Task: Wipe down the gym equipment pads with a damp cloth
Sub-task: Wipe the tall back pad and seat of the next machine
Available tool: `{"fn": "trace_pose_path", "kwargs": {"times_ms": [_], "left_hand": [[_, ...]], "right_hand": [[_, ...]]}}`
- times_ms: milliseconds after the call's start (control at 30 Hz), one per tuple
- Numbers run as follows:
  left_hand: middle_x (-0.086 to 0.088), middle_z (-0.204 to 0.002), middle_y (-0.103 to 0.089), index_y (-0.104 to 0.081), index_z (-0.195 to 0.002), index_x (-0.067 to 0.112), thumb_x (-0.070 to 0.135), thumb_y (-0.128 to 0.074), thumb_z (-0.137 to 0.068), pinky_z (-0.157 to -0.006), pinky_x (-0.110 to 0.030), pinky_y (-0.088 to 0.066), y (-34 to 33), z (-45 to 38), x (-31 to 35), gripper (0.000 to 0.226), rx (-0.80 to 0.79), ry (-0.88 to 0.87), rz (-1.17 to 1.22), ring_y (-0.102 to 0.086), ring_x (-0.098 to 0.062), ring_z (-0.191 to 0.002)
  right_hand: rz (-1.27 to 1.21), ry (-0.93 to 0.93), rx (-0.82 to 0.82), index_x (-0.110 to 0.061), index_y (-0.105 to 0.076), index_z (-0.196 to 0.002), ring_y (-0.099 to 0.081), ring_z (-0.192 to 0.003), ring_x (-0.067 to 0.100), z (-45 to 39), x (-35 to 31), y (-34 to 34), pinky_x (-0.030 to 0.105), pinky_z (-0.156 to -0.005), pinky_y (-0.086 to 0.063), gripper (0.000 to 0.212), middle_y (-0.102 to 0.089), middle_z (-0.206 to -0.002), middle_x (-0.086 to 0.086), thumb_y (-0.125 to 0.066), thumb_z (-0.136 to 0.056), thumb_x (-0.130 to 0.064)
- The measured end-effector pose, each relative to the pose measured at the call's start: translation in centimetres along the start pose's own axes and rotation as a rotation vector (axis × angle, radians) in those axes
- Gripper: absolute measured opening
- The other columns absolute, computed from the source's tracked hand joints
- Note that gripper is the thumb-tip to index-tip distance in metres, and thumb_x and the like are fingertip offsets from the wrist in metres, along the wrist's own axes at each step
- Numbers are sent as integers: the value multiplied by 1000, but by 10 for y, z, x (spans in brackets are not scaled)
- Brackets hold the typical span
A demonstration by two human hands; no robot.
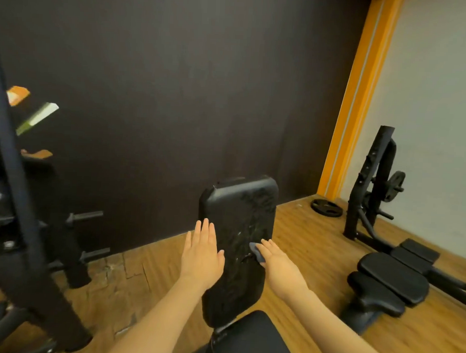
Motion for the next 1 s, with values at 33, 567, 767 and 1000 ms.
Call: {"fn": "trace_pose_path", "kwargs": {"times_ms": [33, 567, 767, 1000], "left_hand": [[-8, -161, 5, 1, -153, 11, 43, -28, -102, -118, -39, -4, 2, -18, -8, 66, 15, 7, 10, 5, -24, -148], [-3, -161, 8, 4, -152, 14, 42, -27, -102, -117, -33, 3, -12, -157, -50, 65, 157, 67, 171, 10, -17, -147], [0, -161, 4, 0, -153, 18, 48, -25, -101, -113, -30, 7, -14, -198, -18, 65, 181, 62, 148, 9, -16, -146], [-1, -161, -5, -7, -153, 16, 47, -26, -101, -113, -29, 7, -18, -201, -11, 64, 237, 140, 36, 3, -18, -148]], "right_hand": [[-11, 4, 37, -20, -19, -148, -7, -144, 13, -23, -4, 7, 27, -115, -12, 52, -14, -156, -3, -37, -100, -15], [-182, 277, 31, -19, -38, -138, -29, -138, 17, -238, -4, 19, 22, -112, -18, 55, -36, -147, 2, -46, -90, 7], [-239, 12, 75, -12, -46, -134, -35, -135, 25, -284, 108, 49, 32, -109, -27, 46, -43, -143, 8, -41, -91, 5], [-147, 467, -10, -21, -35, -142, -28, -137, 9, -274, 35, 29, 22, -110, -21, 57, -36, -146, -6, -56, -90, -35]]}}
Point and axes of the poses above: each hand's wrist, its own z-axis away from the middle knuckle, its own y-axis out of the back of the hand, x = y × z, the point moved 3 cm from there along -z, towards the middle knuckle
